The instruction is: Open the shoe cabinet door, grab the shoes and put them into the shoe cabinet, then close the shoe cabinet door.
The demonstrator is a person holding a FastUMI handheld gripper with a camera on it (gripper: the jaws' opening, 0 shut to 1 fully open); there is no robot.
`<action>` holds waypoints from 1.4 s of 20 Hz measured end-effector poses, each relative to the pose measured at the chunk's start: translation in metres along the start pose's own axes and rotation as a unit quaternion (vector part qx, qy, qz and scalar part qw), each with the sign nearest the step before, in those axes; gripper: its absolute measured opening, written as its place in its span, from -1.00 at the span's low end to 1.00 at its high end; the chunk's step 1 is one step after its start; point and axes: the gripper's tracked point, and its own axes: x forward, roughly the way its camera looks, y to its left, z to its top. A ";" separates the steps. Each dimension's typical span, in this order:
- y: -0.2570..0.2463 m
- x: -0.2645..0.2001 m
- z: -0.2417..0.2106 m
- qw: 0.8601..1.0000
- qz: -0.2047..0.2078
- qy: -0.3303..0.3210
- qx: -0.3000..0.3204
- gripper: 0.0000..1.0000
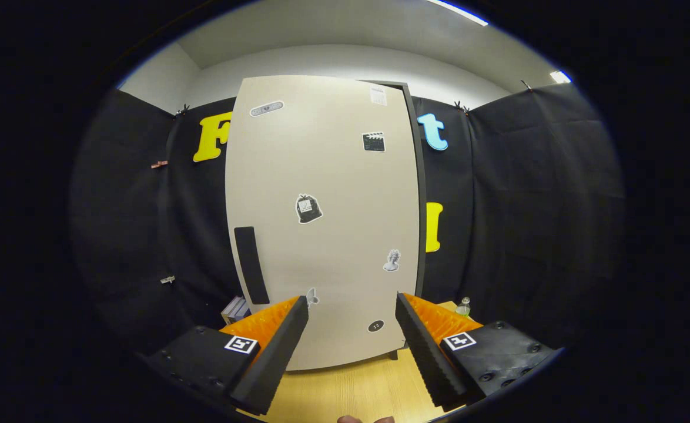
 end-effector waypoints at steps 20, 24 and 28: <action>0.005 0.003 -0.005 1.000 0.005 0.002 -0.002 0.97; 0.006 0.005 -0.006 1.000 0.006 0.003 -0.008 0.97; 0.008 0.007 -0.008 1.000 0.007 0.004 -0.007 0.97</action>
